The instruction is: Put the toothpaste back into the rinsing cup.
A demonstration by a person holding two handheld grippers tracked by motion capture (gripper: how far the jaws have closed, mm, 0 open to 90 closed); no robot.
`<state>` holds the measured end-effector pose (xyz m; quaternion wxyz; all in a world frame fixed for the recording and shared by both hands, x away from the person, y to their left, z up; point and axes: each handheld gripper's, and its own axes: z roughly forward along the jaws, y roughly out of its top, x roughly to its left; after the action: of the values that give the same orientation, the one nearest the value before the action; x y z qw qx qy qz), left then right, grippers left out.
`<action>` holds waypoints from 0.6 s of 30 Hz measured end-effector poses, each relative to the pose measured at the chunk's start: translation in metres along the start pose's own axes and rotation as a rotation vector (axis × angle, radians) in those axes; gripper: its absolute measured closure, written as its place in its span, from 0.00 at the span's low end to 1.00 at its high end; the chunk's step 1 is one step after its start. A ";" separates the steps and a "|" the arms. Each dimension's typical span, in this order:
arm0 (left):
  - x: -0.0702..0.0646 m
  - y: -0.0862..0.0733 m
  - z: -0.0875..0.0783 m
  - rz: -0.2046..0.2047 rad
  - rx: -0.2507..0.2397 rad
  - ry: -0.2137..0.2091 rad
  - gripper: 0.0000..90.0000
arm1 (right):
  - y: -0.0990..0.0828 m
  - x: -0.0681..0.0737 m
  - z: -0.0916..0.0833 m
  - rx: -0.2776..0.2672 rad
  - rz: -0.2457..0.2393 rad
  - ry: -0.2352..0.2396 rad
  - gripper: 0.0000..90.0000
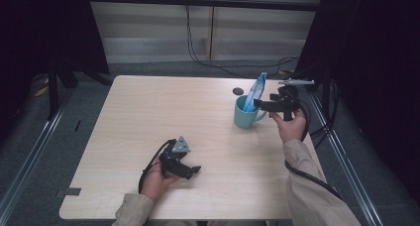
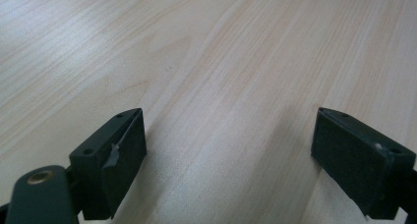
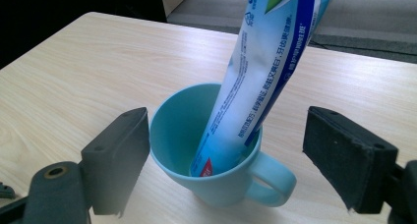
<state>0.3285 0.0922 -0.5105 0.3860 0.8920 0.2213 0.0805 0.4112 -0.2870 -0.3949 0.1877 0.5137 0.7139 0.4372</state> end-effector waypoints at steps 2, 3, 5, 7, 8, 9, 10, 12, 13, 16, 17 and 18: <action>0.000 0.000 0.000 -0.002 -0.002 0.000 0.14 | -0.001 0.002 -0.002 0.001 -0.006 0.009 0.19; 0.000 0.000 0.000 -0.002 -0.002 0.000 0.14 | -0.001 0.003 -0.002 -0.001 -0.010 0.009 0.19; 0.000 0.000 0.000 0.000 -0.001 0.000 0.14 | -0.001 0.005 -0.004 -0.002 -0.017 0.014 0.19; 0.000 0.000 0.000 -0.002 -0.001 0.000 0.14 | -0.001 0.008 -0.006 -0.002 -0.024 0.022 0.19; 0.000 0.000 0.000 -0.001 -0.002 0.000 0.14 | -0.001 0.009 -0.006 0.000 -0.027 0.028 0.19; 0.000 0.000 0.000 -0.001 -0.002 0.000 0.14 | -0.001 0.011 -0.007 -0.001 -0.033 0.031 0.19; 0.000 0.000 0.000 -0.001 -0.001 0.000 0.14 | -0.001 0.012 -0.008 0.000 -0.041 0.033 0.19; 0.000 0.000 0.000 -0.001 -0.002 0.000 0.14 | -0.002 0.014 -0.008 0.001 -0.048 0.042 0.19; 0.000 0.000 0.000 -0.001 -0.002 0.000 0.14 | -0.003 0.015 -0.009 0.004 -0.048 0.044 0.19; 0.000 0.000 0.000 -0.001 -0.002 0.000 0.14 | -0.005 0.018 -0.010 0.005 -0.062 0.056 0.19; 0.000 0.000 0.000 -0.001 -0.002 0.000 0.14 | -0.006 0.019 -0.010 0.004 -0.064 0.055 0.19; 0.000 0.000 0.000 -0.001 -0.001 0.000 0.14 | -0.007 0.020 -0.011 0.006 -0.064 0.058 0.19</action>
<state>0.3284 0.0921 -0.5106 0.3863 0.8917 0.2217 0.0803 0.3918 -0.2744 -0.3908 0.1792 0.4783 0.7365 0.4435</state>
